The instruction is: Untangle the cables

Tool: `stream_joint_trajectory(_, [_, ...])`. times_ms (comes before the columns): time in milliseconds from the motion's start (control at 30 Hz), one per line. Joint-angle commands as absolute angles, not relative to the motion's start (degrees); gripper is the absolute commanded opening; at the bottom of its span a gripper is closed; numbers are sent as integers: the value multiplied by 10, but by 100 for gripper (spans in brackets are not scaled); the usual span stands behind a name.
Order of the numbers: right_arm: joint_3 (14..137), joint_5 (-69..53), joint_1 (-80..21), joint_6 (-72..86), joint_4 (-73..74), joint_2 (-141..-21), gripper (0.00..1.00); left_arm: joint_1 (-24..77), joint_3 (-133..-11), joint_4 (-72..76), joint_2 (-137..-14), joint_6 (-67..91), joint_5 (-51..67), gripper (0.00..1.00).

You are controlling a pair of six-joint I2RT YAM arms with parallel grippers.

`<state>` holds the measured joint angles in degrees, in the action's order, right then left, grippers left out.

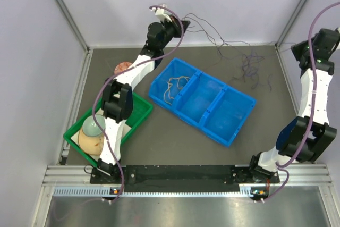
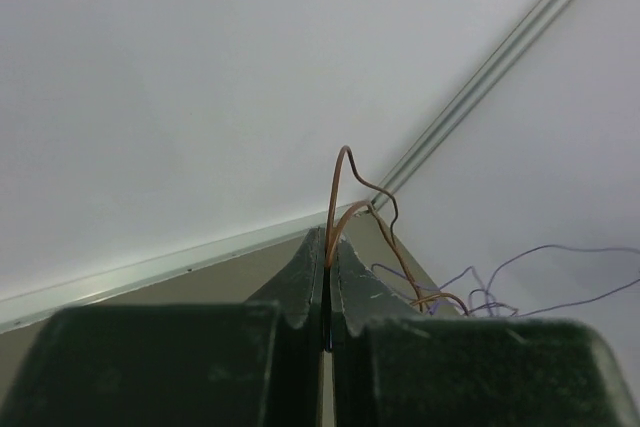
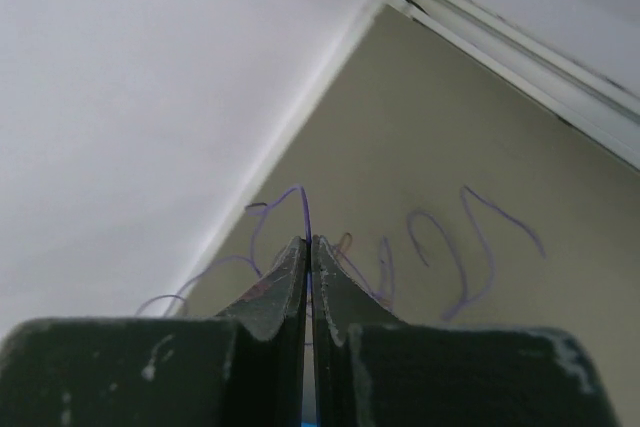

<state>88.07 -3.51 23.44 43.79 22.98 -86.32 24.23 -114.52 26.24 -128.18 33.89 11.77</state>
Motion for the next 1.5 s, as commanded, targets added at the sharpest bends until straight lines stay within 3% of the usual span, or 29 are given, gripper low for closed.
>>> stream_joint_trajectory(0, [829,-2,240,407,222,-869,0,241,-1137,319,-1266,367,147,0])
stream_joint_trajectory(167, [743,-16,240,393,176,-879,3,257,-1130,350,-1270,401,192,0])
stream_joint_trajectory(200, [727,-25,240,392,172,-890,25,272,-1155,334,-1274,389,197,0])
stream_joint_trajectory(233, [723,-37,240,392,167,-896,34,279,-1167,297,-1278,375,193,0])
stream_joint_trajectory(267, [721,-66,238,390,159,-901,54,286,-1173,289,-1283,356,192,0])
stream_joint_trajectory(367, [735,-71,211,351,158,-908,72,298,-1177,289,-1284,362,196,0])
stream_joint_trajectory(533, [801,-26,115,211,165,-913,73,297,-1174,294,-1279,364,195,0])
stream_joint_trajectory(667, [887,-138,55,119,185,-993,69,298,-1174,293,-1274,359,192,0])
stream_joint_trajectory(967, [940,-258,26,130,189,-1090,62,299,-1187,287,-1273,359,192,0])
stream_joint_trajectory(1133, [942,-253,8,104,189,-1121,66,299,-1187,287,-1272,355,193,0])
stream_joint_trajectory(1467, [1033,-218,-27,161,174,-1222,63,299,-1186,291,-1269,358,195,0])
